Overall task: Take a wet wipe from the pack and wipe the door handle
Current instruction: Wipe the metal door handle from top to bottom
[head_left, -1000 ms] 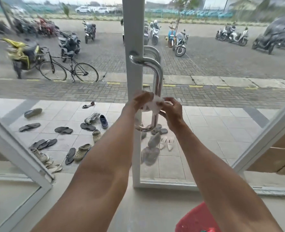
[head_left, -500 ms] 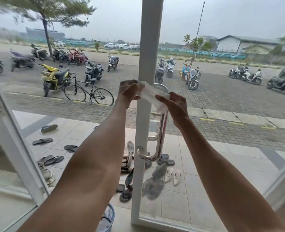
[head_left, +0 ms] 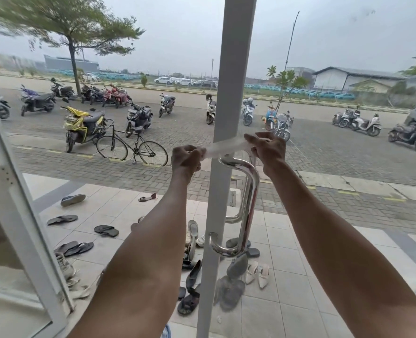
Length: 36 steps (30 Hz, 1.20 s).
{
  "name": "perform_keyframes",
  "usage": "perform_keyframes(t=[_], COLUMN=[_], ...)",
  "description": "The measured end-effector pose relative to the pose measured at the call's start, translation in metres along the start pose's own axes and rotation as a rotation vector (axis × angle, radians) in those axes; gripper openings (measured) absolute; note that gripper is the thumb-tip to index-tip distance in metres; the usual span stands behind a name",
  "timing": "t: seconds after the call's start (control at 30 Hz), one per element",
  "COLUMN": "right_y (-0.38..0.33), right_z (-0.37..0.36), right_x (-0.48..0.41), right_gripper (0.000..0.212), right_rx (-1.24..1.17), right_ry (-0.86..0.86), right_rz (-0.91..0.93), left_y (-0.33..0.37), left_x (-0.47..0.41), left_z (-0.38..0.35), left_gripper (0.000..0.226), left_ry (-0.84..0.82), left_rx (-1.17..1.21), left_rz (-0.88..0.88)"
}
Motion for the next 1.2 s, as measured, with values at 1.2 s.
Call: perform_keyframes(t=[1.2], right_y=[0.005], right_z=[-0.072], right_x=[0.008], right_gripper=[0.043], right_rx=[1.033], right_ry=[-0.028], right_rz=[0.308], left_y=[-0.026], left_x=[-0.015], left_z=[-0.038], left_gripper=[0.017], left_ry=[-0.301], left_rx=[0.258], left_rz=[0.216])
Point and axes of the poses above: each hand's wrist, its own x-axis away from the middle knuckle, its own z-axis out of the back of the hand, y = z × x, the point moved 4 cm from there along -x, towards the middle knuckle, and after that the axes turned 9 degrees about -z, right-handed, at the moved point
